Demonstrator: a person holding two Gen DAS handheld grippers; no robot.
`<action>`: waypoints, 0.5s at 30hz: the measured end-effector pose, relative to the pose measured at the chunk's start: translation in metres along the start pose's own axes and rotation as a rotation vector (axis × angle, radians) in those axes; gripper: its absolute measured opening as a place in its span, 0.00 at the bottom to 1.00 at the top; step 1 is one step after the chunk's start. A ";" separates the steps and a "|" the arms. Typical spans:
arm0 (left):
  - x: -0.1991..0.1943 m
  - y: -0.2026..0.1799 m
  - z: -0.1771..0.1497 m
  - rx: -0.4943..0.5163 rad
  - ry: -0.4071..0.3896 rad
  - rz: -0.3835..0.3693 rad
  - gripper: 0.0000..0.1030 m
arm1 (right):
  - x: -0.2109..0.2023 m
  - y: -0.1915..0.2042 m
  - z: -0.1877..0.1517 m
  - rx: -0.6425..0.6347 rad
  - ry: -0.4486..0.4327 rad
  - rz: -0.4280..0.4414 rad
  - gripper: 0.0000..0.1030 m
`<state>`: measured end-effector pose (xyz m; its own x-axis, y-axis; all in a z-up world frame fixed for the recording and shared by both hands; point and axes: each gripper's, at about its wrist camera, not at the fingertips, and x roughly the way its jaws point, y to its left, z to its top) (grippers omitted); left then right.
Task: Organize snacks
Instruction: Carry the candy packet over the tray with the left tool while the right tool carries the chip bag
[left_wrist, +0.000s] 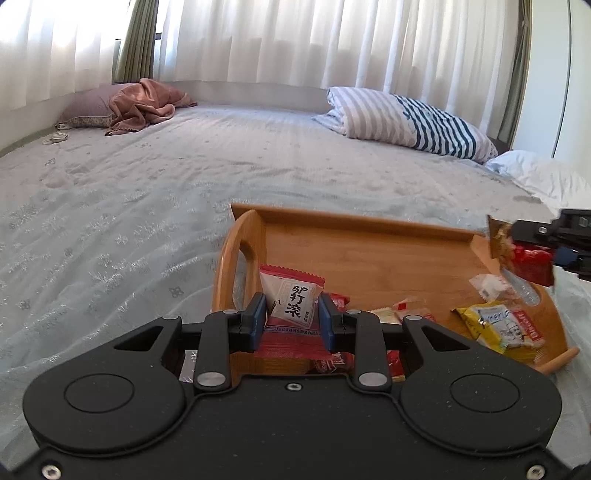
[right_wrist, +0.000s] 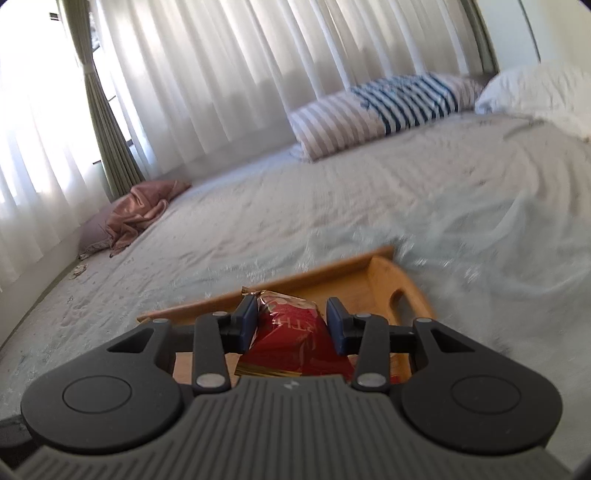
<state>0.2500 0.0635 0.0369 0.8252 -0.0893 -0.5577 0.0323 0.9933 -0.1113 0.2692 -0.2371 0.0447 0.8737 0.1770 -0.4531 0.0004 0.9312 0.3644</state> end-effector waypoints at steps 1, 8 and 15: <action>0.001 0.001 -0.001 0.003 0.001 0.001 0.28 | 0.006 0.001 -0.001 -0.003 0.007 0.004 0.42; 0.011 -0.001 -0.008 0.009 0.009 0.000 0.28 | 0.036 0.012 -0.006 -0.012 0.036 -0.011 0.42; 0.011 -0.005 -0.009 0.031 0.005 -0.010 0.28 | 0.048 0.013 -0.014 -0.015 0.029 -0.071 0.43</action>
<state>0.2537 0.0572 0.0235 0.8217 -0.0997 -0.5611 0.0580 0.9941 -0.0917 0.3045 -0.2117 0.0160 0.8572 0.1194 -0.5010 0.0544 0.9463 0.3186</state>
